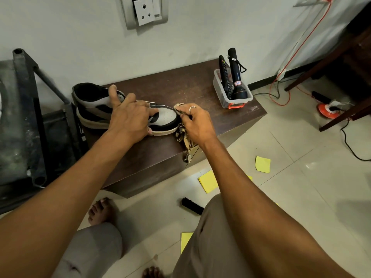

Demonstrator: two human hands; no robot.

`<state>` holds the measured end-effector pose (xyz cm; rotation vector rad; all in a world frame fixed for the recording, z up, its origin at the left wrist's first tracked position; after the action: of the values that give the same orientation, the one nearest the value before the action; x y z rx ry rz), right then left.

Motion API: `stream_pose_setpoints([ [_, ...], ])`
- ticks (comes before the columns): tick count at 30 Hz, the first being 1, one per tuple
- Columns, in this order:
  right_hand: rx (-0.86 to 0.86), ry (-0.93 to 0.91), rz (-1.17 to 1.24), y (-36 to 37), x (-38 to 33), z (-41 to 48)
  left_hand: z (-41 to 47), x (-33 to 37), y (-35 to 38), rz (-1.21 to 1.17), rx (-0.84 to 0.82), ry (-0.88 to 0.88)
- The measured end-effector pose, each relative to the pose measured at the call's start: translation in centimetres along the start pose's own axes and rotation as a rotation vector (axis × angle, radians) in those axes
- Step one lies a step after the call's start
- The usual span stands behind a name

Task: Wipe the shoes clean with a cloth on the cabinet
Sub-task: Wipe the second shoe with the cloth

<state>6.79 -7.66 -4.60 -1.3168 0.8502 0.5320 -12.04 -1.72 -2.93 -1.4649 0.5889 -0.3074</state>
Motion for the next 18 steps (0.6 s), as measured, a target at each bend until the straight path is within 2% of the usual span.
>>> stream_pose_setpoints([
  [5, -0.221, -0.046, -0.093, -0.7, -1.0, 2.5, -0.2, -0.3, 0.0, -0.014, 0.013, 0.038],
  [8, -0.283, -0.066, -0.138, -1.4, -1.3, 1.7, -0.7, -0.4, -0.1, -0.034, 0.058, 0.062],
  [11, -0.325, -0.057, -0.075, -2.0, -1.4, -0.5, -1.4, 0.1, -0.5, -0.046, 0.076, 0.1],
  [15, -0.485, -0.05, 0.009, -0.8, -1.2, -3.9, -2.3, -0.3, -0.5, -0.049, 0.004, 0.192],
  [16, -0.488, -0.042, 0.02, -0.4, -0.9, -4.2, -2.5, -0.6, -0.2, -0.072, -0.021, 0.204],
  [18, -0.376, -0.026, 0.091, -0.8, -0.7, -4.9, -3.6, -1.0, -0.7, -0.122, -0.071, 0.216],
])
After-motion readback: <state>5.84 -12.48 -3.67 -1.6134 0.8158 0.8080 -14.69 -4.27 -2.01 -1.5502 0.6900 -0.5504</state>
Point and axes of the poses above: each hand's wrist, its own z-axis towards the middle knuckle, its own y-axis out of the palm, x = y × z, the point moved 2 cm from there along z, towards the middle knuckle, and after that the axes turned 4 degrees about z, right-handed, at the moved point
